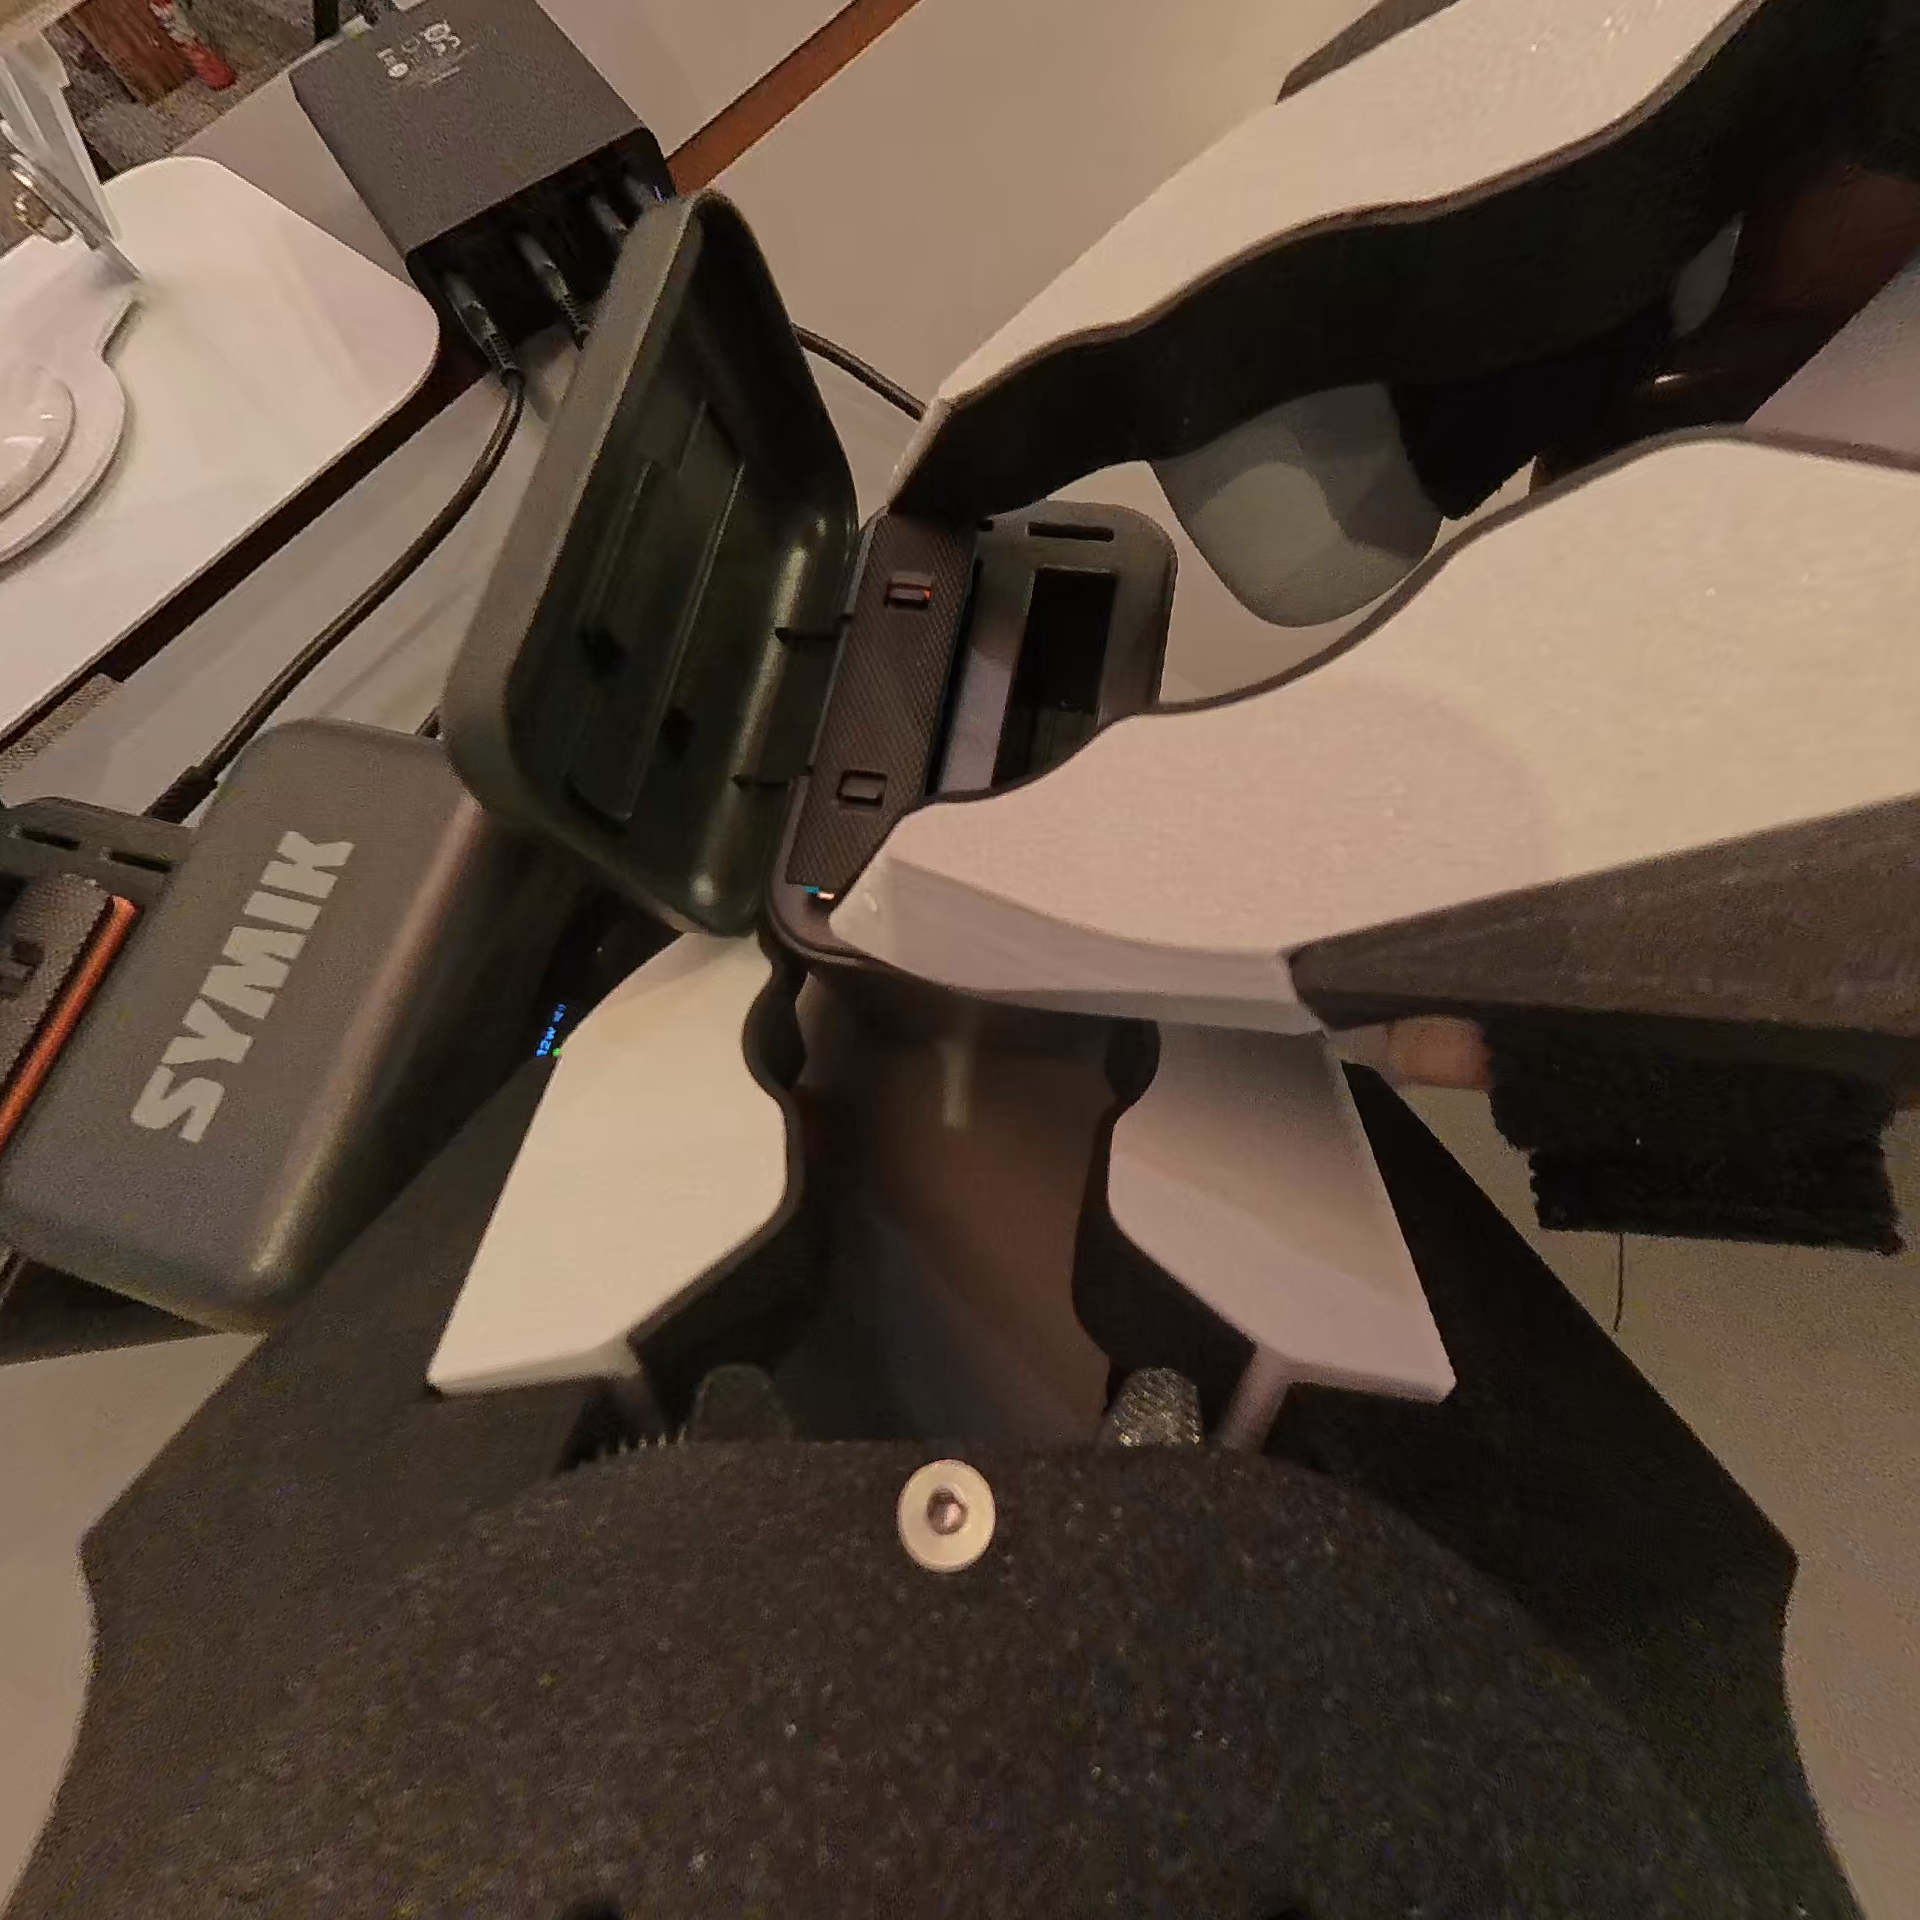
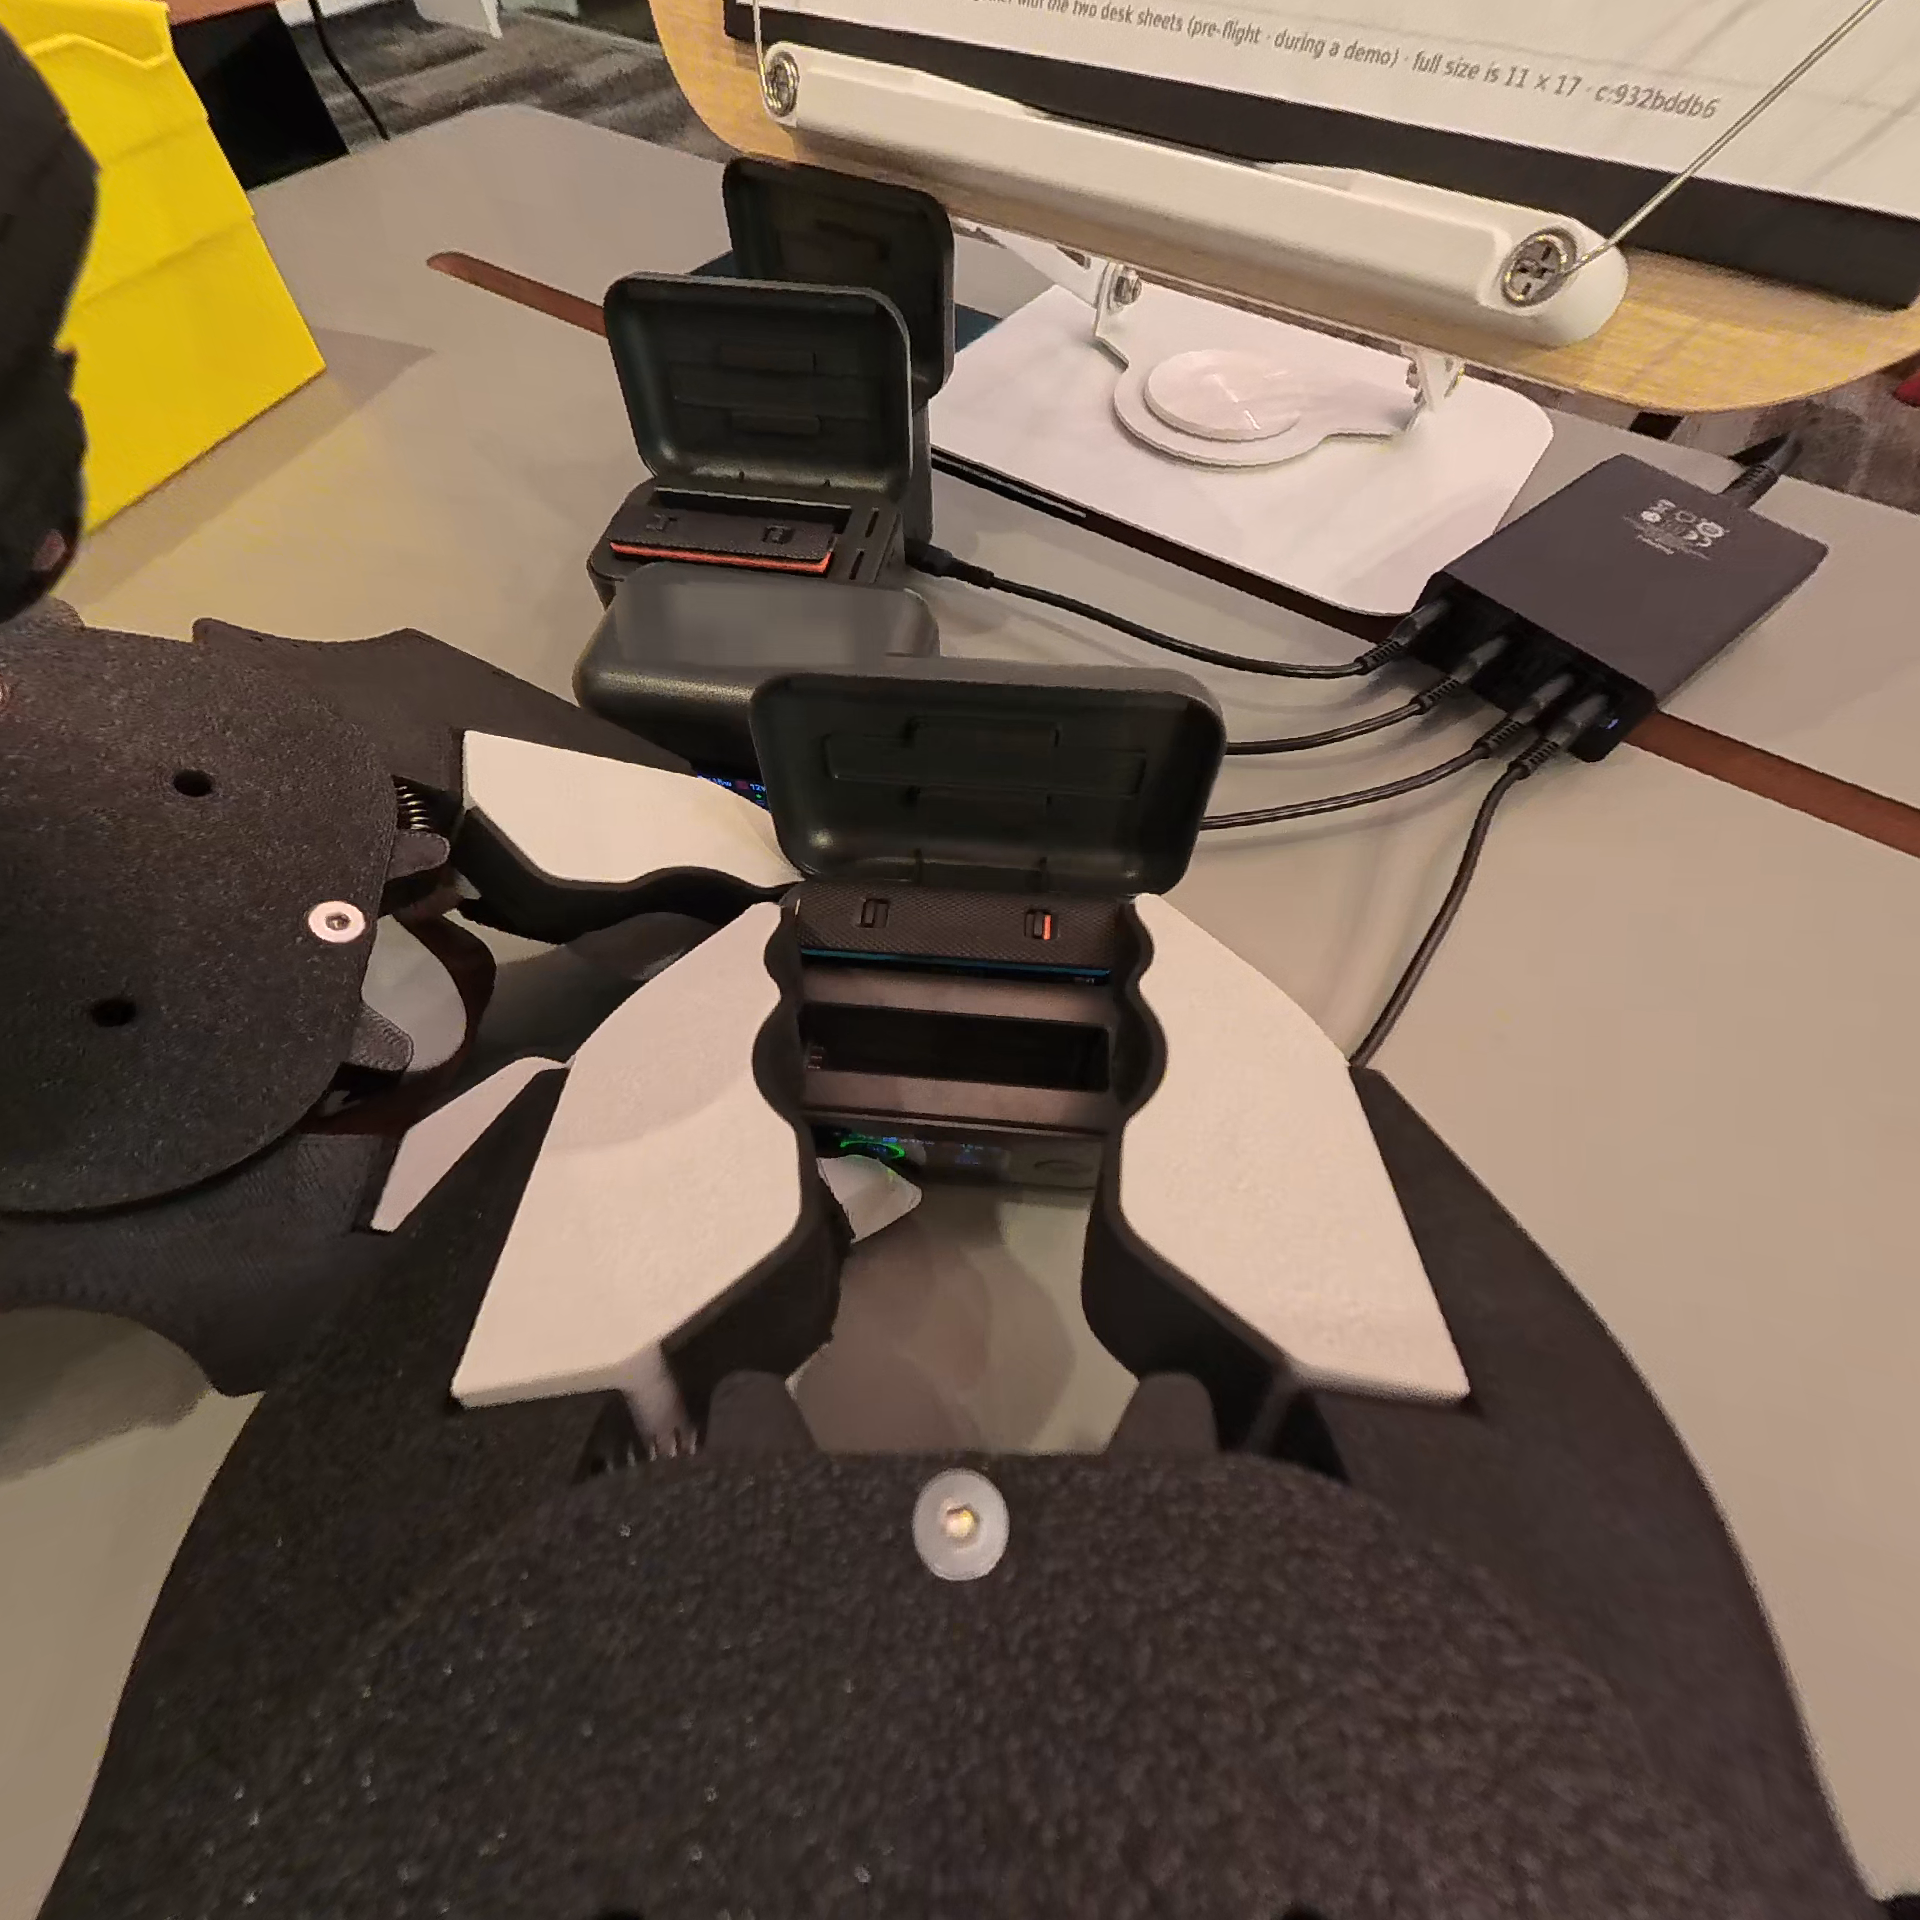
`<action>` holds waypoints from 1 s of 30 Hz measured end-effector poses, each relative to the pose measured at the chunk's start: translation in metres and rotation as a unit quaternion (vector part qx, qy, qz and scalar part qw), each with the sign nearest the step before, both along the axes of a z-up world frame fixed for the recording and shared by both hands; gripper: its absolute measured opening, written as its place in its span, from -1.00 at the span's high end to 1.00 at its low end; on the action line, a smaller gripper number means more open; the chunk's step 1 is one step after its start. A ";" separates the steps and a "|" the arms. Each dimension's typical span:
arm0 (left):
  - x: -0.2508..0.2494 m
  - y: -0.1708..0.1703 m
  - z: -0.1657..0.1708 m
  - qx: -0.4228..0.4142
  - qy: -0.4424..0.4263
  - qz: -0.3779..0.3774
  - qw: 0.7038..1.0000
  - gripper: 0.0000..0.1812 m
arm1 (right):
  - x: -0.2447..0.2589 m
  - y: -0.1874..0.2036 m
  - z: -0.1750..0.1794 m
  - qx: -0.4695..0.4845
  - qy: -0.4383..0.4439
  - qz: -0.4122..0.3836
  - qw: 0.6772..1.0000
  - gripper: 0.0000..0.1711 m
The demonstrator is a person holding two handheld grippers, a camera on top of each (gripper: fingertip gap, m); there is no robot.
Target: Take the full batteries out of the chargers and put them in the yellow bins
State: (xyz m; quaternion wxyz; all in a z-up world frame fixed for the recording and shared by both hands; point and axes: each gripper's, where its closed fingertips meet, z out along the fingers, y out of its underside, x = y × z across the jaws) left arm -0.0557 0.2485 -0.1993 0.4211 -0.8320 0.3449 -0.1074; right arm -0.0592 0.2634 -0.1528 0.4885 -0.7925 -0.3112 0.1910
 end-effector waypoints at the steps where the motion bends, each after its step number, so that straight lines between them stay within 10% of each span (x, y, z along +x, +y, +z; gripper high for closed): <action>1: 0.000 0.000 0.000 -0.001 0.000 0.000 1.000 0.36 | 0.000 0.000 0.000 -0.002 0.005 -0.001 1.000 0.34; 30: 0.001 0.000 0.000 -0.006 -0.011 -0.003 1.000 0.36 | 0.005 -0.004 0.045 0.052 0.074 -0.002 0.996 0.33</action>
